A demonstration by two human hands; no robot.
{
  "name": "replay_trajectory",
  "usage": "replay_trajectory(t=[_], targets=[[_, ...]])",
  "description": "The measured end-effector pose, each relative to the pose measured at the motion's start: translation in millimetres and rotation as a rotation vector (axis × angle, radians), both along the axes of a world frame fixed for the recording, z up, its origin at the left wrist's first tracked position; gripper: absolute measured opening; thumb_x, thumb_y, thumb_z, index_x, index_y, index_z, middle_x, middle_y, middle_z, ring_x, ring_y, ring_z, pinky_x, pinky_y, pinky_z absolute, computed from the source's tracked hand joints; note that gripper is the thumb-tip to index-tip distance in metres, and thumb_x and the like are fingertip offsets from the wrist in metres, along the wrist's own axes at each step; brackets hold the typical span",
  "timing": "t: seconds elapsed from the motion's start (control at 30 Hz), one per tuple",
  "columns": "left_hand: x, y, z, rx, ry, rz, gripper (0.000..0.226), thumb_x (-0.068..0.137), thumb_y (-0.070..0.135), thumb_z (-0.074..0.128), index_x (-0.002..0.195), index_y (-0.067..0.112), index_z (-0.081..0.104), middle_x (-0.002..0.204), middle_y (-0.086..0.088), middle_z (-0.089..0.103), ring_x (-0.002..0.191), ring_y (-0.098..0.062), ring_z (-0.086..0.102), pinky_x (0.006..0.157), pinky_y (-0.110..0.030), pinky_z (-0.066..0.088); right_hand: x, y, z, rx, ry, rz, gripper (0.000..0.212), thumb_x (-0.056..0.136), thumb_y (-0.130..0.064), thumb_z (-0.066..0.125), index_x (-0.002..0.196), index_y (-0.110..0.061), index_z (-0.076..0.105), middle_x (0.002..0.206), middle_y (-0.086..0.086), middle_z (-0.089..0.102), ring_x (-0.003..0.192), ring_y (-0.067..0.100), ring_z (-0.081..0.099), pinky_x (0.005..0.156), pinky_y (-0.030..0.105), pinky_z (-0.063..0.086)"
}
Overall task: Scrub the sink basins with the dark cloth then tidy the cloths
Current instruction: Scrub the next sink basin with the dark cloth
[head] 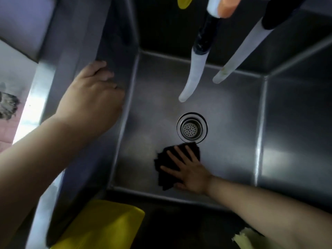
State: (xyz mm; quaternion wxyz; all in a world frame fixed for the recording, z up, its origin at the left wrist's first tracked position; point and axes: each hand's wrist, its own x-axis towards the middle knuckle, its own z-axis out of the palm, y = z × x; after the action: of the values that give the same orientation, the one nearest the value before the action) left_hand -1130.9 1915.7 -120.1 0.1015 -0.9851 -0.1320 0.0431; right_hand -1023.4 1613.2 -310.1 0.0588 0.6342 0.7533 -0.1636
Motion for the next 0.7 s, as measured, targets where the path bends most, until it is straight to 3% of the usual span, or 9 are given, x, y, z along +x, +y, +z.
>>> replay_trajectory(t=[0.17, 0.37, 0.53, 0.7], targets=[[4.3, 1.0, -0.2, -0.043, 0.0, 0.031, 0.029, 0.076, 0.027, 0.046, 0.081, 0.012, 0.07, 0.081, -0.009, 0.071, 0.103, -0.029, 0.06, 0.112, -0.036, 0.021, 4.0, 92.8, -10.4, 0.008, -0.002, -0.057, 0.071, 0.077, -0.06, 0.038, 0.144, -0.036, 0.034, 0.152, 0.013, 0.03, 0.14, 0.042, 0.021, 0.111, 0.061, 0.01], [4.2, -2.0, 0.1, 0.026, 0.024, 0.023, 0.029, 0.08, 0.025, 0.043, 0.079, 0.014, 0.07, 0.08, -0.009, 0.07, 0.102, -0.03, 0.059, 0.113, -0.036, 0.02, 77.1, 157.3, -3.3, 0.046, -0.052, -0.394, 0.069, 0.085, -0.063, 0.029, 0.148, -0.035, 0.022, 0.157, 0.012, 0.017, 0.143, 0.041, 0.01, 0.112, 0.058, 0.005], [4.9, -2.7, -1.0, 0.071, 0.017, 0.013, 0.026, 0.079, 0.021, 0.043, 0.077, 0.013, 0.068, 0.077, -0.011, 0.068, 0.098, -0.032, 0.059, 0.113, -0.035, 0.018, 141.3, 111.1, 6.0, -0.006, -0.147, -0.723, 0.067, 0.091, -0.058, 0.035, 0.15, -0.038, 0.008, 0.159, 0.007, 0.003, 0.144, 0.034, -0.003, 0.114, 0.051, -0.006], [4.8, -1.6, -0.4, 0.103, 0.043, 0.014, 0.015, 0.074, 0.016, 0.056, 0.074, 0.009, 0.069, 0.071, -0.01, 0.068, 0.097, -0.031, 0.059, 0.111, -0.035, 0.018, 117.1, 67.0, 9.0, -0.061, -0.142, -0.986, 0.064, 0.095, -0.05, 0.033, 0.151, -0.035, 0.006, 0.159, 0.012, -0.002, 0.144, 0.036, -0.008, 0.114, 0.052, -0.008]])
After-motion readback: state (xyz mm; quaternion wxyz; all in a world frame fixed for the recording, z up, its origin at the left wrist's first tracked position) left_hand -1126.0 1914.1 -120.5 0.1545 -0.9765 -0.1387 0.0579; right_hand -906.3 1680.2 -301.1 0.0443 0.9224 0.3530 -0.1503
